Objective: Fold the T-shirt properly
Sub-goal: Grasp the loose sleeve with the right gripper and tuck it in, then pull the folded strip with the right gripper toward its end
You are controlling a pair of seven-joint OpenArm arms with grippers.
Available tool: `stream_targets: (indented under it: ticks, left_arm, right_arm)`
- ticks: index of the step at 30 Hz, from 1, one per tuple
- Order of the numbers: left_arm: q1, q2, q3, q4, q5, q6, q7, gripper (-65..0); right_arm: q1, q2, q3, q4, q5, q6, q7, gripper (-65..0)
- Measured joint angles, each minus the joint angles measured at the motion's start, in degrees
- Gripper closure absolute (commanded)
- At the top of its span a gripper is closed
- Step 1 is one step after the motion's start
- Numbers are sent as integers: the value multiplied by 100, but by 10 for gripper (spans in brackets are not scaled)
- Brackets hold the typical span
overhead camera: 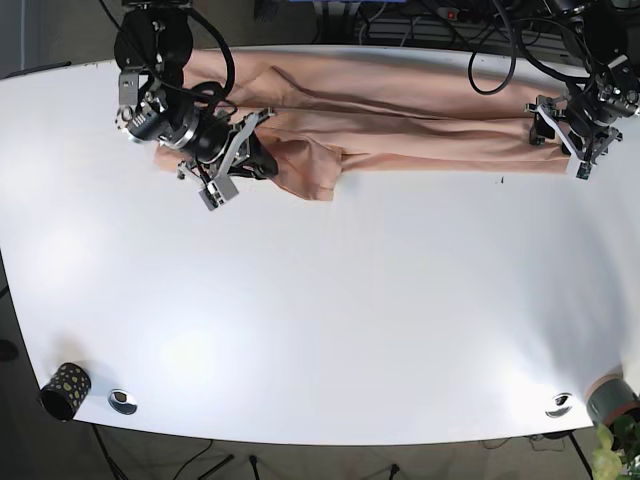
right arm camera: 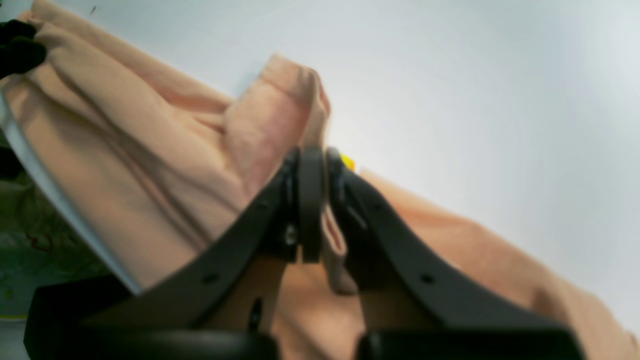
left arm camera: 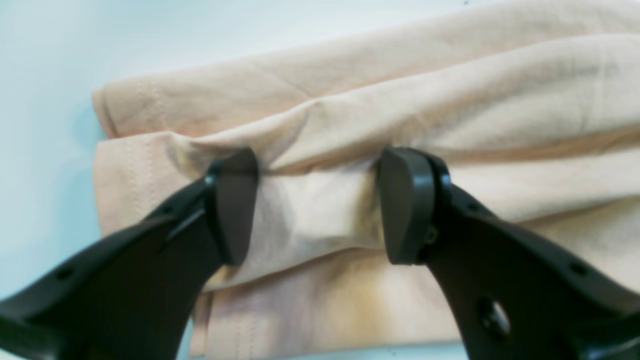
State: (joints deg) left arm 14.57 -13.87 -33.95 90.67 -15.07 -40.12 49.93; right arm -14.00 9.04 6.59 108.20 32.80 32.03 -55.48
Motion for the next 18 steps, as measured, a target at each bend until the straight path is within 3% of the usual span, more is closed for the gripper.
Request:
stream_targets:
  ticks: [10,14,18]
  left_arm:
    - [-138,0,2,-166,278,-35,-146,-351]
    - [-374,-39,-39,-487,345,-42,-179,-351]
    - [-407,-68,-28,-588,387,-31,-175,-351]
  right_arm:
    - [-953,-33,378,579,42,59,-7,0]
    - [-1257,-22,636,586,516,61,-4,0]
    - [-1399,103,949,584,625,59,-31,0]
